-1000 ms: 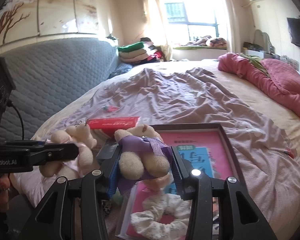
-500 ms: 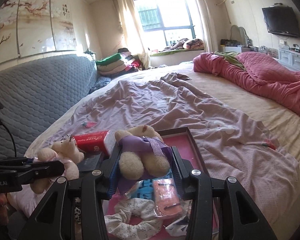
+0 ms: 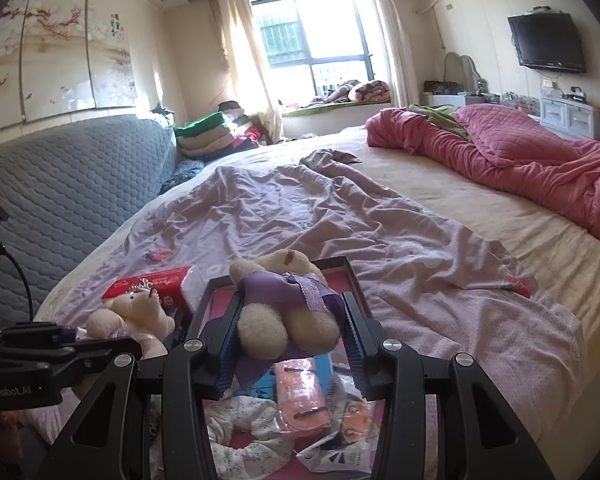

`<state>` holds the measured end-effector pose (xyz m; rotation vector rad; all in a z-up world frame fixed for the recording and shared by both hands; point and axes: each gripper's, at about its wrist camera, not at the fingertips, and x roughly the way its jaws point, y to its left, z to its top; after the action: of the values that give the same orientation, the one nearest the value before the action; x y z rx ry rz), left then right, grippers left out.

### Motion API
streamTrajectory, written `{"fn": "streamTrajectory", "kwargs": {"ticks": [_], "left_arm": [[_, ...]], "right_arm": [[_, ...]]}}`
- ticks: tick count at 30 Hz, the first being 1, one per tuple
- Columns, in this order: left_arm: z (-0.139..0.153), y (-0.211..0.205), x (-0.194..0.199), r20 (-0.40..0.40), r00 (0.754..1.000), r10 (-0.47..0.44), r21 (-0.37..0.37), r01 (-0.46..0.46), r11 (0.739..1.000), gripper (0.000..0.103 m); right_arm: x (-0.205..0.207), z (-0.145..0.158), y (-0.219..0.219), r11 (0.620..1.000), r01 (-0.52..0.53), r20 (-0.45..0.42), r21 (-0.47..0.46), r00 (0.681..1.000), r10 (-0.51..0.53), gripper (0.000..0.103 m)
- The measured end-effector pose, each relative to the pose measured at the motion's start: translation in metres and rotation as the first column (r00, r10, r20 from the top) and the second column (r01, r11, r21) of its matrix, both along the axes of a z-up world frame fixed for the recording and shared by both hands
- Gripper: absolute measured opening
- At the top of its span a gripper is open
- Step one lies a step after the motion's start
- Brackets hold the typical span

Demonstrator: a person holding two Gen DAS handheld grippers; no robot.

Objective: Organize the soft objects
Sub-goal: 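Lift both teddy bears and carry them over the pink book tray, then lower both teddy bears onto the items in the tray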

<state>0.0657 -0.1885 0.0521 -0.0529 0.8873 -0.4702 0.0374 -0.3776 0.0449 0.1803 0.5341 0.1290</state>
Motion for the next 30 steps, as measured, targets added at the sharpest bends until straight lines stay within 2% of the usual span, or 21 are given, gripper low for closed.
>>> {"fn": "streamTrajectory", "kwargs": {"ticks": [14, 30], "left_arm": [[-0.040, -0.014, 0.009, -0.082, 0.996, -0.032, -0.026, 0.030, 0.999, 0.030], [-0.066, -0.027, 0.018, -0.132, 0.989, -0.072, -0.047, 0.066, 0.997, 0.030]], "right_arm": [[0.008, -0.020, -0.017, 0.999, 0.032, -0.065, 0.013, 0.997, -0.031, 0.047], [0.014, -0.031, -0.029, 0.997, 0.074, -0.103, 0.029, 0.992, -0.071, 0.047]]}}
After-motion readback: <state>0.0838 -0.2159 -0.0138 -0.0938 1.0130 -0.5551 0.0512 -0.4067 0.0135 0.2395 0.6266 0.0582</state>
